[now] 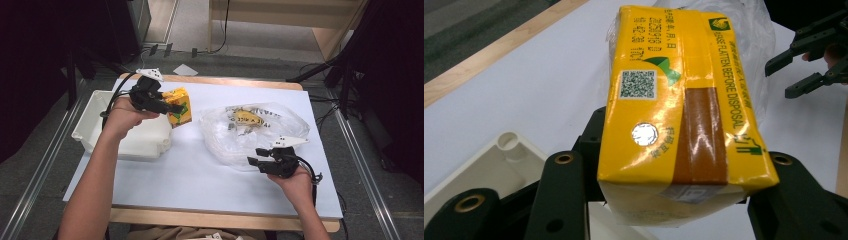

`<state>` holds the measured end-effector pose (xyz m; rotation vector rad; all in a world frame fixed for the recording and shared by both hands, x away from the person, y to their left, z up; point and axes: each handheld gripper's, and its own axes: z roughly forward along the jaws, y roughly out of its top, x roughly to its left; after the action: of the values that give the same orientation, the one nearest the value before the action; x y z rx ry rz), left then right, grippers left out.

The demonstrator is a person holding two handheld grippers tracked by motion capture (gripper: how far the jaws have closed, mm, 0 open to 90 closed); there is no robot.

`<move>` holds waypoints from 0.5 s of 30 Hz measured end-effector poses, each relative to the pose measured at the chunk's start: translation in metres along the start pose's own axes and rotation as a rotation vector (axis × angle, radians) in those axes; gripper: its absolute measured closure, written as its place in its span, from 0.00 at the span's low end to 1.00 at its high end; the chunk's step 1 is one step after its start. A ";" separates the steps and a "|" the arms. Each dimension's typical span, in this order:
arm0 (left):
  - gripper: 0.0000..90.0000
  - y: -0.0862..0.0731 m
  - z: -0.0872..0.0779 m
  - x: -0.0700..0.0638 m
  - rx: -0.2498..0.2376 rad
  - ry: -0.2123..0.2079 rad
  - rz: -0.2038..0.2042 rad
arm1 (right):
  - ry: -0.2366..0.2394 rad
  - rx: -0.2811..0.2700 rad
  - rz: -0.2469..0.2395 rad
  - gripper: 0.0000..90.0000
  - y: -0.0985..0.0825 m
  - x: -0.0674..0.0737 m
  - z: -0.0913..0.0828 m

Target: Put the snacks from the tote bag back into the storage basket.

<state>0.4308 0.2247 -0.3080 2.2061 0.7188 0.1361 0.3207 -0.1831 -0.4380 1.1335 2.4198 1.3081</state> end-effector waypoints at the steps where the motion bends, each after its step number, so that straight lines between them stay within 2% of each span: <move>1: 0.58 -0.001 -0.001 0.001 -0.003 0.000 -0.002 | -0.001 0.000 0.000 0.57 0.000 0.000 0.000; 15: 0.58 -0.009 -0.017 0.015 -0.009 0.034 -0.034 | 0.003 -0.001 -0.001 0.57 0.000 0.000 0.001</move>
<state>0.4338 0.2490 -0.3054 2.1867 0.7720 0.1594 0.3211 -0.1827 -0.4384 1.1309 2.4213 1.3109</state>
